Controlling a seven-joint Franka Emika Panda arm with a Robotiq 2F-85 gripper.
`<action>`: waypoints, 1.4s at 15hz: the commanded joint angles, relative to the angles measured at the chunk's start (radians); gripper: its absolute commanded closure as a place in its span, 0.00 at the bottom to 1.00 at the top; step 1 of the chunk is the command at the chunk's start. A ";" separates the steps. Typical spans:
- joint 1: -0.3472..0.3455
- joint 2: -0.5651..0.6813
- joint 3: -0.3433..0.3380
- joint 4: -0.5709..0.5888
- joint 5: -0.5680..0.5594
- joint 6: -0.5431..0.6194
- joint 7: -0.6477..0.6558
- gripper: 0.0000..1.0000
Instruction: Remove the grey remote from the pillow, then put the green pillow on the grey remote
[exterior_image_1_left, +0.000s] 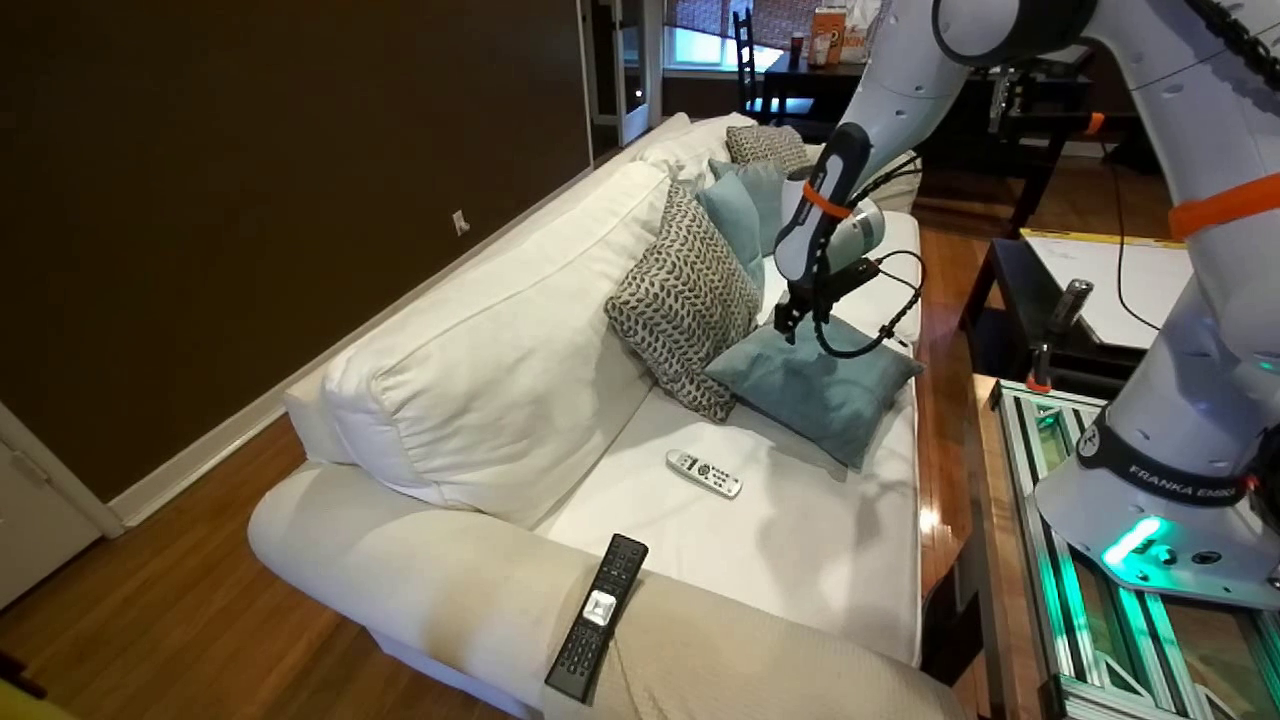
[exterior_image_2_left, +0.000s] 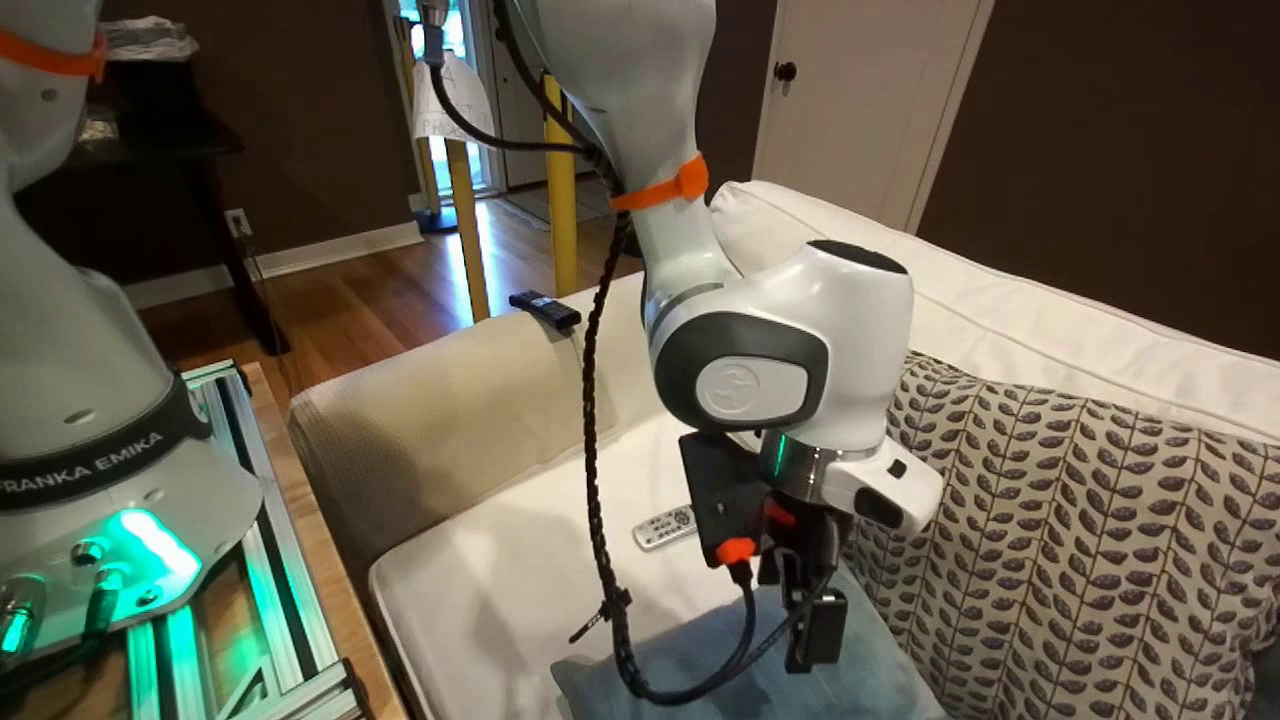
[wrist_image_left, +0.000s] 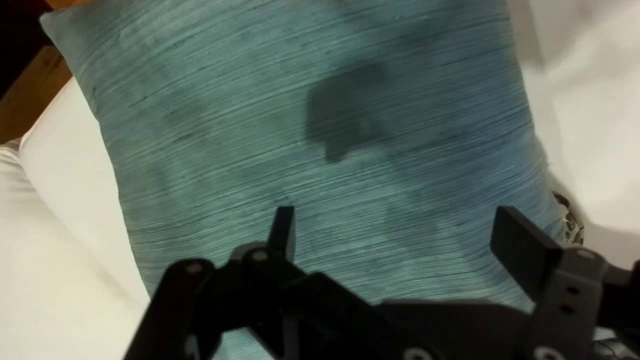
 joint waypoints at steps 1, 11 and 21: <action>-0.081 0.011 0.052 -0.022 0.009 0.054 -0.059 0.00; -0.224 0.174 0.130 0.091 0.045 0.189 -0.069 0.00; -0.271 0.324 0.165 0.245 0.060 0.179 -0.046 0.48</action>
